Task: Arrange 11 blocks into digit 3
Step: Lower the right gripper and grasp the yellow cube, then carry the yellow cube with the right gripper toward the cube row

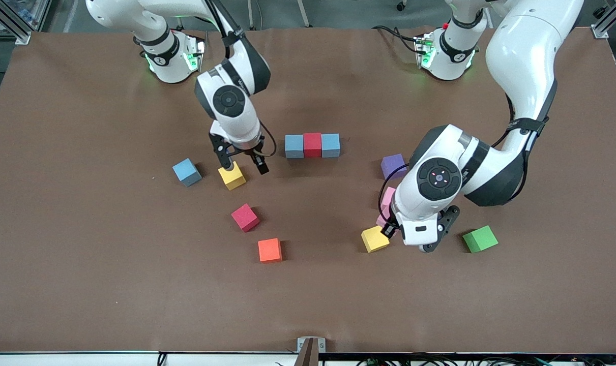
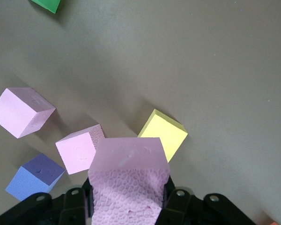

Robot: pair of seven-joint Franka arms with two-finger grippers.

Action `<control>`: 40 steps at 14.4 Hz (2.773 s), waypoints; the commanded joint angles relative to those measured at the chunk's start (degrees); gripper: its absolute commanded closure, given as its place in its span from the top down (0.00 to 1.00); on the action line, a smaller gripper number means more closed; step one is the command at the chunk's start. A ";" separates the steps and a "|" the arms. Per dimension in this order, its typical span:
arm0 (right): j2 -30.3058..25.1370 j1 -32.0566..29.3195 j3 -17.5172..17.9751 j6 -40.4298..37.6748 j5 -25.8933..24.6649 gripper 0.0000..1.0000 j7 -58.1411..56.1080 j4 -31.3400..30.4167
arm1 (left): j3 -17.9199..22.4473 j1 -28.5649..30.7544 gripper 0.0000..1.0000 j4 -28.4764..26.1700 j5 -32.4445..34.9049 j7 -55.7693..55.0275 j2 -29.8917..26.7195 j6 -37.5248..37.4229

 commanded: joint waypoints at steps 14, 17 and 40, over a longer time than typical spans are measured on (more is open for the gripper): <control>-1.07 -5.40 -3.93 9.83 0.35 1.00 -17.67 -8.98 | 0.11 0.63 0.14 -1.21 0.11 1.01 -0.59 -0.12; -0.02 -5.05 -3.75 11.41 2.01 1.00 -17.50 -9.07 | 0.11 0.72 0.14 -1.30 0.99 1.00 -0.85 -0.03; 4.90 2.95 -2.70 10.46 4.92 0.00 -29.80 -1.17 | -0.50 0.81 0.14 -1.74 1.08 1.09 -2.52 -1.88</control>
